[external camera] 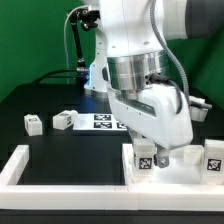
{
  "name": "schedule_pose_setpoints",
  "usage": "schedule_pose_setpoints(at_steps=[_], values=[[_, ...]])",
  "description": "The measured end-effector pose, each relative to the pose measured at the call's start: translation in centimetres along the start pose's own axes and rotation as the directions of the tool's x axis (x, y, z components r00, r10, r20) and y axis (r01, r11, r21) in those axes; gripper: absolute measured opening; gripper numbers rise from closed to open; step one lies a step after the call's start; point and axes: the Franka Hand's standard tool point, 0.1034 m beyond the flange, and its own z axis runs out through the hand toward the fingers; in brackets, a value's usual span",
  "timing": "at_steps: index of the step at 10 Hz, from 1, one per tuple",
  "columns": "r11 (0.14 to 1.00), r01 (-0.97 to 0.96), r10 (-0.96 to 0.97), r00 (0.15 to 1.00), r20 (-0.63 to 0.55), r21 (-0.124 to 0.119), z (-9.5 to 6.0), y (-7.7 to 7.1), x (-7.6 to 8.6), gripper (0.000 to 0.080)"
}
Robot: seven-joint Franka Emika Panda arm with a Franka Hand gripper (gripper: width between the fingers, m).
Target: Assemble square table
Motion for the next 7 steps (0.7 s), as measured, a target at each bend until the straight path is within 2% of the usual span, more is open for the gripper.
schedule_pose_setpoints(at_steps=[3,4,5,7], values=[[0.984,0.176,-0.176,0.984,-0.003,-0.006,0.12,0.15,0.19,0.0647],[0.941,0.336,-0.337,0.942,-0.012,-0.025,0.07,0.16,0.14,0.0648],[0.851,0.522,-0.524,0.852,-0.016,-0.054,-0.13,-0.05,-0.15,0.0648],[0.650,0.758,-0.757,0.652,0.041,-0.055,-0.51,0.05,0.14,0.0648]])
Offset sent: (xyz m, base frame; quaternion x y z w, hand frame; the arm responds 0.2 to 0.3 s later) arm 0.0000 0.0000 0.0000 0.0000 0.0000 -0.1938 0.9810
